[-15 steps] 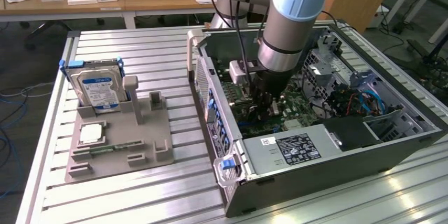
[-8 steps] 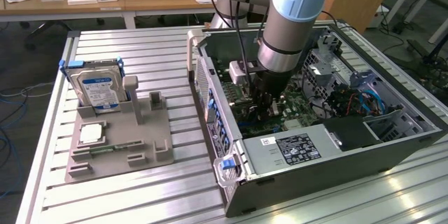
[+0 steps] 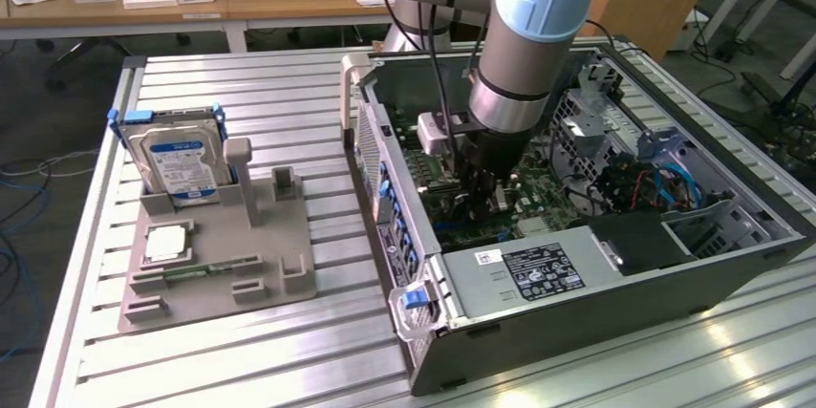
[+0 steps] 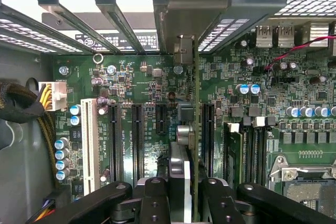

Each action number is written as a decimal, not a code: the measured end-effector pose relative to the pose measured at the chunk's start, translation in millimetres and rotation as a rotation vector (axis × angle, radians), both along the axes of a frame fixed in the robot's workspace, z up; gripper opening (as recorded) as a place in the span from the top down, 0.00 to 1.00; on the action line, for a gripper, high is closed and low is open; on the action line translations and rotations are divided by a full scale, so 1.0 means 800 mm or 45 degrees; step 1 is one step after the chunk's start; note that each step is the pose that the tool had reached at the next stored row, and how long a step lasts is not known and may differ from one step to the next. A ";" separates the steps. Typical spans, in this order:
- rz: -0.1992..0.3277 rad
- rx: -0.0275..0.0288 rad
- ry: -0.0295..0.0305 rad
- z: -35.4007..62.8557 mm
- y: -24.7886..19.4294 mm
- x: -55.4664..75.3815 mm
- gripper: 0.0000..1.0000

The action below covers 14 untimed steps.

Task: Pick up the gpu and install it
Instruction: 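Insert the gpu into the slot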

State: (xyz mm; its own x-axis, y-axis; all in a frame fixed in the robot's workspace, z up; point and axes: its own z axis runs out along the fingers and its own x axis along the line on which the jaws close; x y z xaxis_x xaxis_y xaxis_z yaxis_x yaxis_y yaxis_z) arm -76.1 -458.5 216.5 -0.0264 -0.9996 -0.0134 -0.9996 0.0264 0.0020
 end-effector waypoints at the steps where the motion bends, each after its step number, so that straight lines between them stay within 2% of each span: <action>1: 0.000 0.0001 0.0000 -0.001 0.0000 0.000 0.72; 14: 0.000 0.0003 -0.0003 -0.003 0.0001 0.000 0.72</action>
